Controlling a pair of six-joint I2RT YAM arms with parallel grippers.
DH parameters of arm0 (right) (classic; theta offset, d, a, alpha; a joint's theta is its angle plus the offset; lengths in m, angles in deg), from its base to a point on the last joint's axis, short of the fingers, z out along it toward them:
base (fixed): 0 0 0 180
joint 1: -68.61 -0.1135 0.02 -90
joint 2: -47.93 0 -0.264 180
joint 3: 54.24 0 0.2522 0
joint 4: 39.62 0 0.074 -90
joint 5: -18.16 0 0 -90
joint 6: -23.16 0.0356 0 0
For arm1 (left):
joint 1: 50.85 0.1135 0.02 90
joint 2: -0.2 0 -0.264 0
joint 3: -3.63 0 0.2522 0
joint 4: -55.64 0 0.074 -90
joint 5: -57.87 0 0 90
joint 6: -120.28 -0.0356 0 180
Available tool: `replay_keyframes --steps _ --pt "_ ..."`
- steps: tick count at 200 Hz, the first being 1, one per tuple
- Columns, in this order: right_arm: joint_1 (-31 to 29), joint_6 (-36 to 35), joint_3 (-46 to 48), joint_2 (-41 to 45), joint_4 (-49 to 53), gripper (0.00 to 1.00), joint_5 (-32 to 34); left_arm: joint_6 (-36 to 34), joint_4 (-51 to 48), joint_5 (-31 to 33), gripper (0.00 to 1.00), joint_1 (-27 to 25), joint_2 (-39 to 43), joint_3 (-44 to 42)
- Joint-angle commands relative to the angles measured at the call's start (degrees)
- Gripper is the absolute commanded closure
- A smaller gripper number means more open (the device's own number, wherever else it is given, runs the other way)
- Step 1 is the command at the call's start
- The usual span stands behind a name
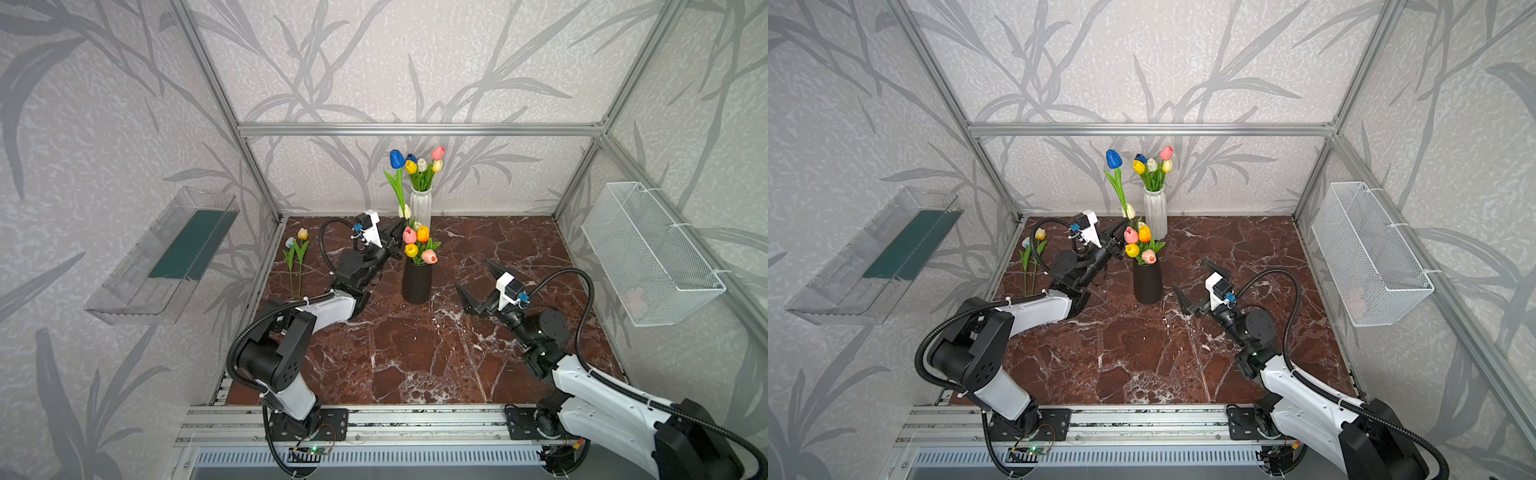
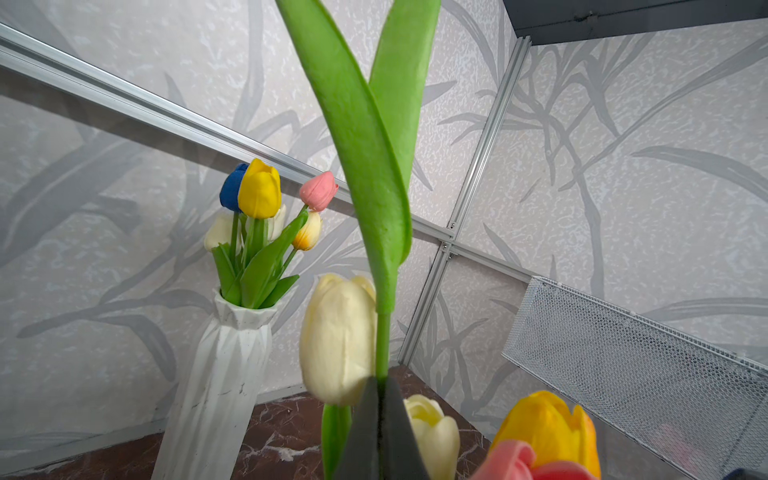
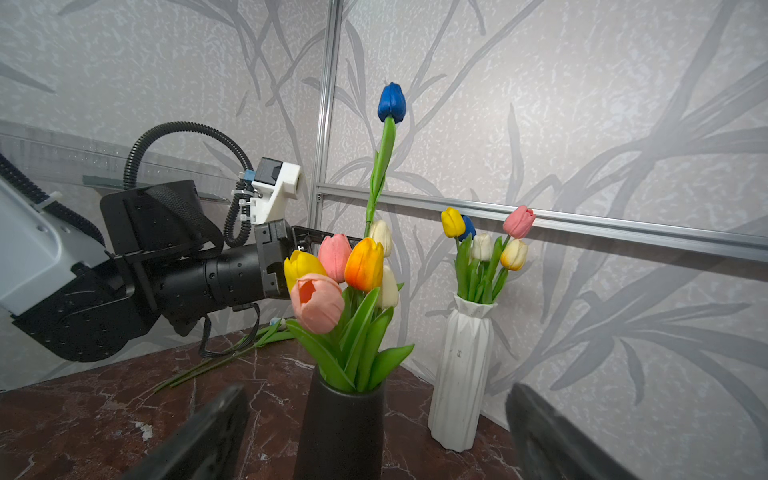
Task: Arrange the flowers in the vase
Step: 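Open the left gripper and withdraw it toward the remaining two tulips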
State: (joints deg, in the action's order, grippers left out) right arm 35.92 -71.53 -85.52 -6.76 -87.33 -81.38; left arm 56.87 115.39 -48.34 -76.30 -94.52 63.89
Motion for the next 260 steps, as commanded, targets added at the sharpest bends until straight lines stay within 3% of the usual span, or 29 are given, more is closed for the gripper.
replay_keyframes --steps 1,47,109,172,219,260 --pt "-0.3 -1.0 0.1 -0.2 -2.5 0.03 -0.2 -1.0 3.2 -1.1 1.00 -0.3 1.2 -3.3" --pt "-0.3 -1.1 0.0 -0.8 -2.7 0.03 -0.4 -3.4 1.5 -0.8 1.00 -0.3 3.9 -7.1" --pt "-0.3 -1.5 -0.1 -1.4 -2.7 0.03 -0.4 -4.6 4.0 -5.4 1.00 -1.1 4.3 -10.3" --pt "-0.3 -1.8 0.0 -1.6 -2.9 0.02 -0.4 -9.4 -1.5 -6.0 1.00 -2.1 7.4 -13.4" --pt "-0.3 -2.1 0.2 -1.6 -2.7 0.02 -0.2 -14.0 -9.9 -4.4 0.89 -2.1 10.8 -15.1" --pt "-0.3 -2.2 0.2 -1.9 -2.8 0.02 -0.1 -21.0 -25.9 -1.4 0.72 -2.1 20.5 -14.5"
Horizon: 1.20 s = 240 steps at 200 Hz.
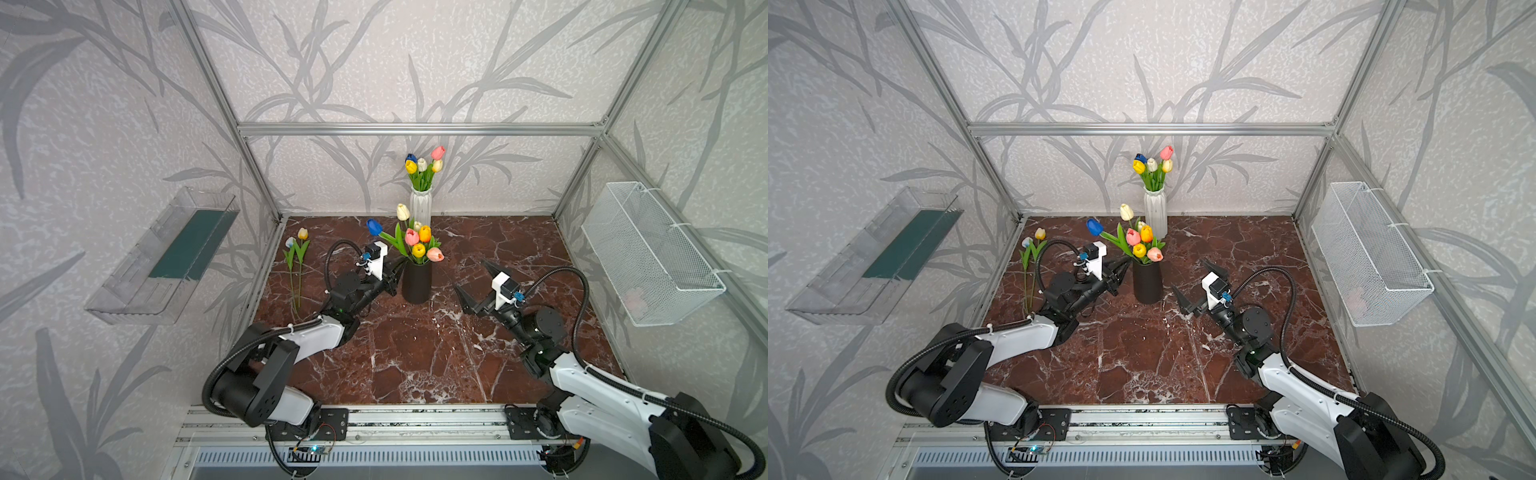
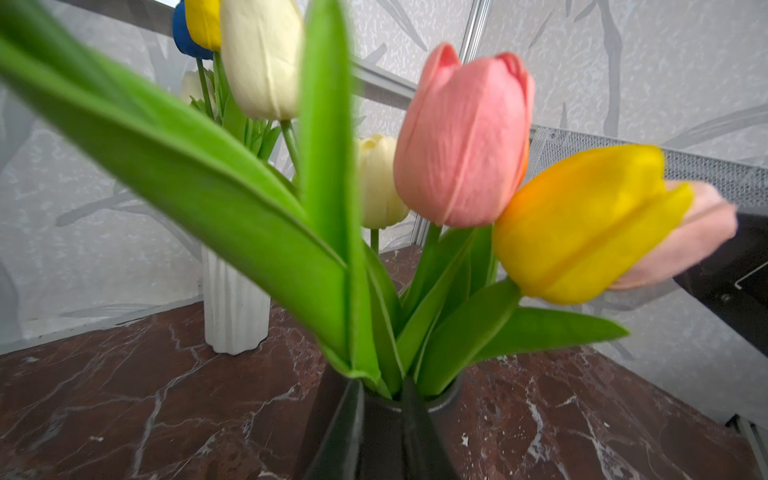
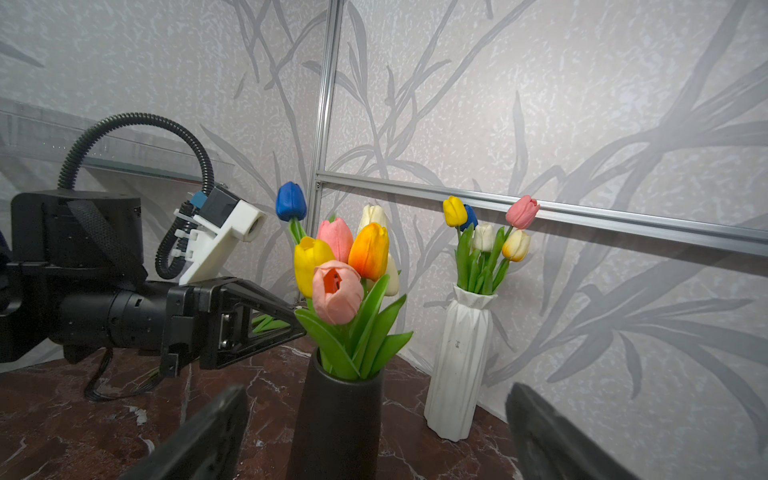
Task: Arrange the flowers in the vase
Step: 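Open the left gripper and withdraw it toward the remaining two tulips, then lower the left gripper onto the white tulip stem and grasp it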
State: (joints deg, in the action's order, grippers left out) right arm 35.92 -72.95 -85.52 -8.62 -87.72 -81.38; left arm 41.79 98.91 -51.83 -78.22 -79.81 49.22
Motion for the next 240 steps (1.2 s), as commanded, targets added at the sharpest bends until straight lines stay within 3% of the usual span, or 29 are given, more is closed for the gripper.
replay_keyframes --steps 1,16,26,42,55,67,80,88,101,122,155,188,240 --pt "-0.3 -0.8 0.3 -0.1 -2.5 0.02 -0.1 -6.1 -9.7 2.1 0.72 -0.1 6.1 0.2" --pt "-0.3 -0.7 0.4 -0.4 -2.9 0.02 -0.1 -7.4 -14.8 3.3 0.70 0.1 9.5 0.5" --pt "-0.3 -0.6 0.3 -0.6 -3.0 0.02 -0.1 -8.0 -17.9 3.4 0.61 0.3 11.2 1.0" --pt "-0.3 -0.8 0.5 -0.4 -2.9 0.02 0.0 -8.8 -20.9 3.8 0.60 0.6 13.3 0.9" --pt "-0.3 -0.6 0.5 -0.6 -3.0 0.02 -0.2 -6.6 -20.7 10.1 0.59 1.1 14.7 -0.9" --pt "-0.3 -0.6 0.4 -0.4 -2.8 0.02 -0.4 -5.7 -23.3 14.9 0.52 2.8 16.6 -1.7" --pt "-0.3 -0.6 0.1 0.1 -1.9 0.02 -0.5 -4.1 -30.6 21.8 0.24 5.7 17.6 0.6" --pt "-0.3 -0.7 0.0 0.6 -1.2 0.02 -0.3 -1.5 -37.4 26.7 0.17 8.5 16.5 3.7" --pt "-0.3 -0.2 0.1 0.8 -0.7 0.02 -0.1 3.4 -51.4 32.1 0.17 15.2 11.5 11.3" --pt "-0.3 1.9 0.5 0.9 -0.6 0.02 -0.7 5.5 -72.3 34.9 0.23 23.1 -1.4 26.1" --pt "-0.8 3.6 1.3 0.4 0.7 0.02 -1.2 4.3 -91.1 35.0 0.29 30.3 -18.5 43.3" --pt "-2.1 4.5 4.0 -0.3 0.2 0.02 0.0 -0.1 -99.6 30.5 0.34 33.3 -30.9 55.7" --pt "-5.8 4.2 7.8 -3.0 -1.3 0.00 3.1 -2.4 -104.4 33.0 0.38 34.9 -41.1 65.8"
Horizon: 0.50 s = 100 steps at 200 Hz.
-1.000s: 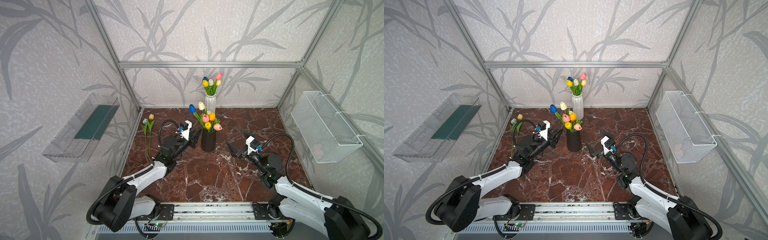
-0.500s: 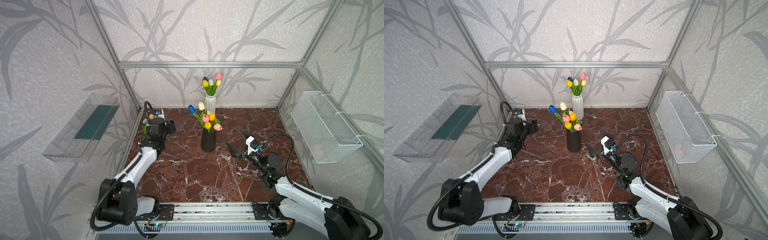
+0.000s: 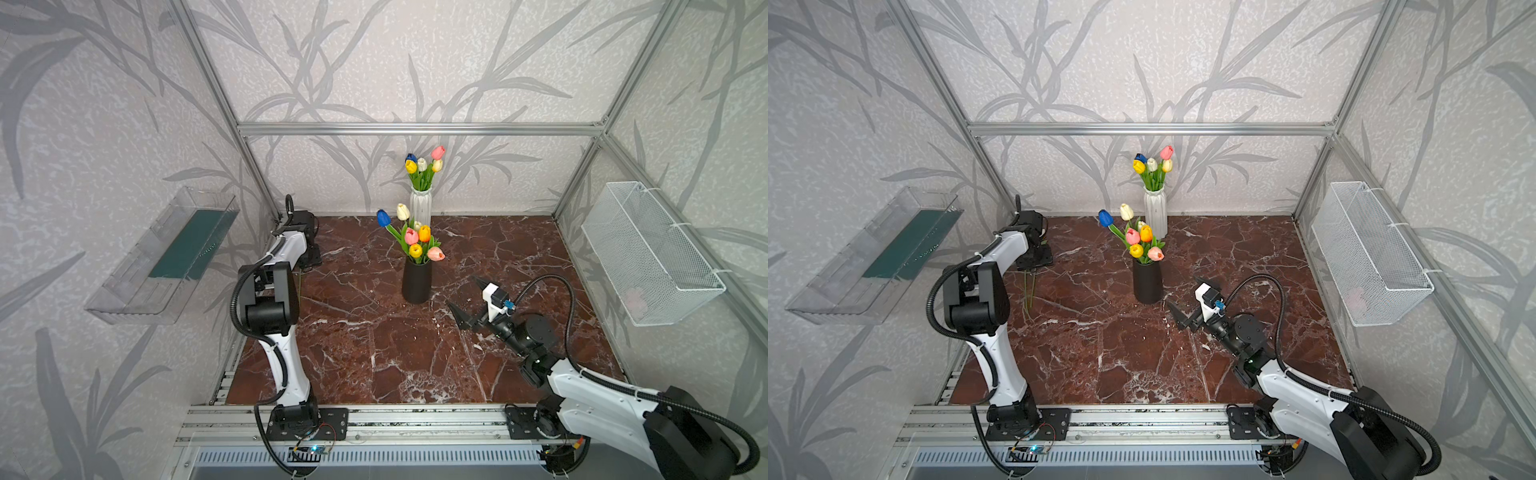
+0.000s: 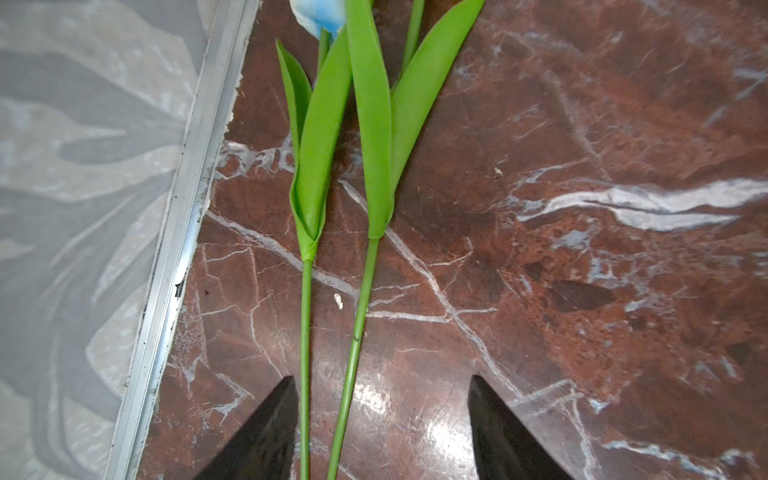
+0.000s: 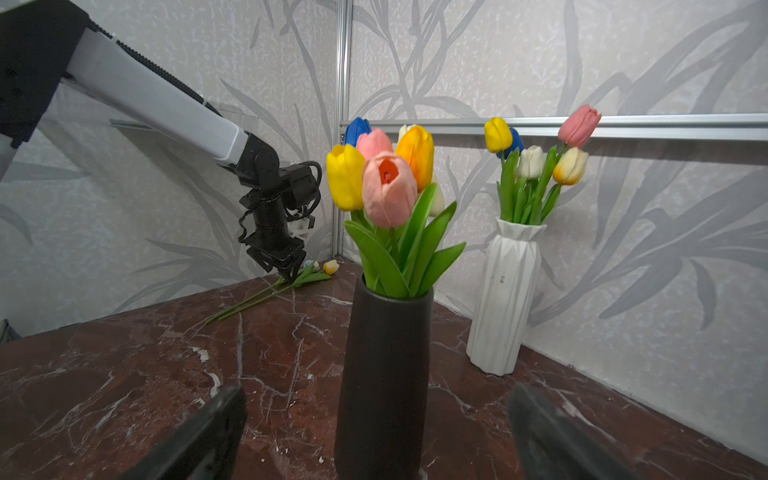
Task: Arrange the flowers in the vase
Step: 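Lower the left gripper onto the white tulip stem and grasp it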
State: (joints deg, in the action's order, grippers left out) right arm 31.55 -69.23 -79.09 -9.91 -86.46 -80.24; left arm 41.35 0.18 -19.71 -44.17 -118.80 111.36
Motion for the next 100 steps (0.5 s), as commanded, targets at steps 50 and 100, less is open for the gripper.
replay_keyframes --steps 50,100 --pt "-2.5 1.1 2.3 -3.6 -5.9 0.01 2.7 -3.2 -7.6 -0.8 0.37 3.1 -8.4 9.6" --pt "-2.5 0.7 2.7 -2.6 -5.8 0.01 4.1 -5.2 -8.7 -2.0 0.47 3.6 -12.5 12.6"
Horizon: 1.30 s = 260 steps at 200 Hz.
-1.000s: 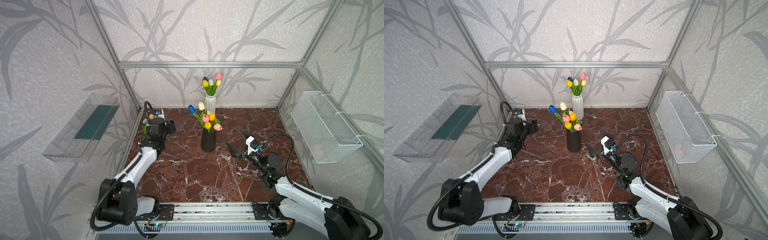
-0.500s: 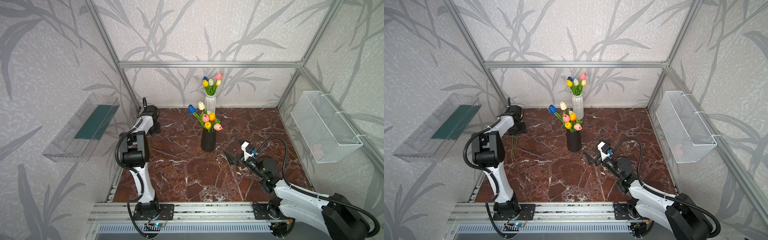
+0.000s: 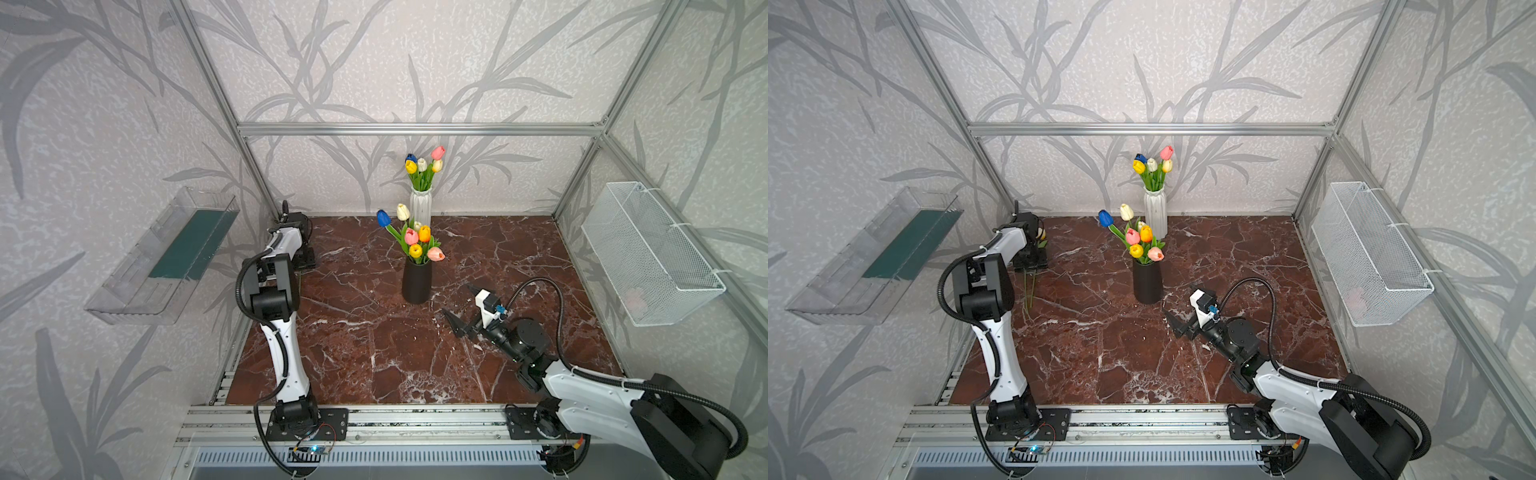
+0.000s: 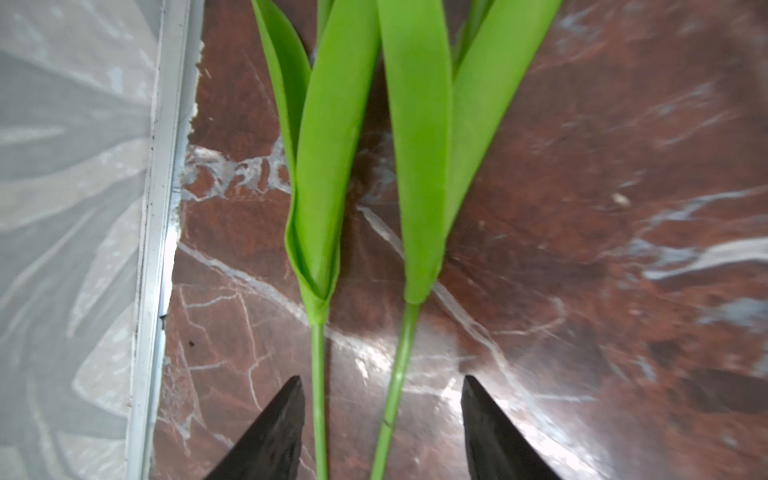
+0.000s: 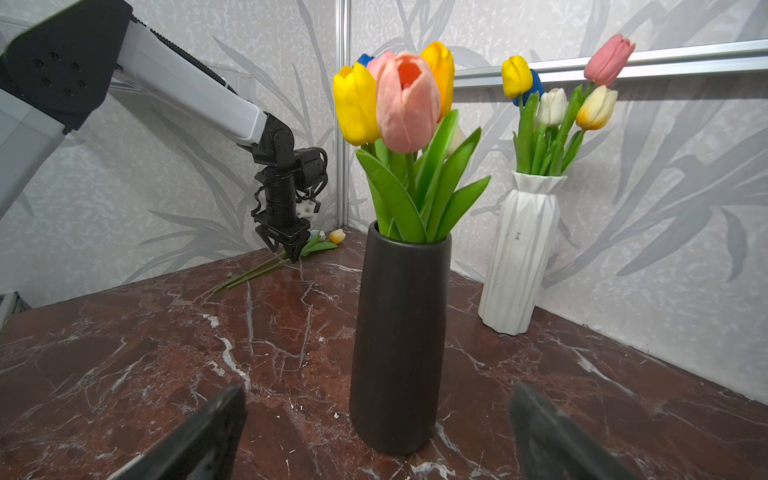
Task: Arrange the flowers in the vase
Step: 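Lower the left gripper onto the white tulip stem and grasp it, then lift the white tulip with the left gripper and carry it over the dark cup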
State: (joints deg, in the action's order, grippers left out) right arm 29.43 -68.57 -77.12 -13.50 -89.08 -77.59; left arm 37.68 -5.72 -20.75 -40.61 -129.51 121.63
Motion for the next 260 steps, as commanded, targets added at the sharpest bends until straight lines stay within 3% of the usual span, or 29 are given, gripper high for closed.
replay_keyframes --steps 1,10,24,38,115,142,179,220,260 --pt "-0.4 0.0 0.7 1.0 -3.2 0.01 1.4 -1.5 -2.8 -1.0 0.47 0.0 -1.9 2.4" --pt "-0.4 0.1 0.8 1.3 -3.1 0.01 1.5 -1.7 -2.7 -1.1 0.49 0.1 -2.5 2.5" --pt "-0.4 0.0 0.8 1.8 -3.0 0.01 1.6 -2.1 -3.1 -1.8 0.61 0.1 -3.6 3.0" --pt "-0.4 -0.2 0.9 2.3 -2.5 0.01 1.8 -1.9 -3.1 -1.9 0.62 0.1 -4.2 2.9" --pt "-0.4 -0.2 1.2 3.4 -1.9 0.01 2.6 -3.0 -2.9 -5.6 1.00 0.1 -4.3 2.1" --pt "-0.4 -0.4 1.4 3.4 -1.8 0.01 3.2 -1.6 -1.0 -7.3 1.00 -0.5 -1.3 -0.9" --pt "-0.4 -0.5 1.7 3.4 -1.8 0.01 4.3 1.9 9.9 -7.5 1.00 -4.8 13.2 -14.0" --pt "-0.4 -0.5 1.2 3.3 -1.8 0.01 5.7 4.0 28.7 -9.5 1.00 -12.1 33.4 -31.2" --pt "-0.3 0.6 0.3 5.9 -1.7 0.01 6.8 4.1 53.0 -19.2 1.00 -17.5 50.9 -48.2"
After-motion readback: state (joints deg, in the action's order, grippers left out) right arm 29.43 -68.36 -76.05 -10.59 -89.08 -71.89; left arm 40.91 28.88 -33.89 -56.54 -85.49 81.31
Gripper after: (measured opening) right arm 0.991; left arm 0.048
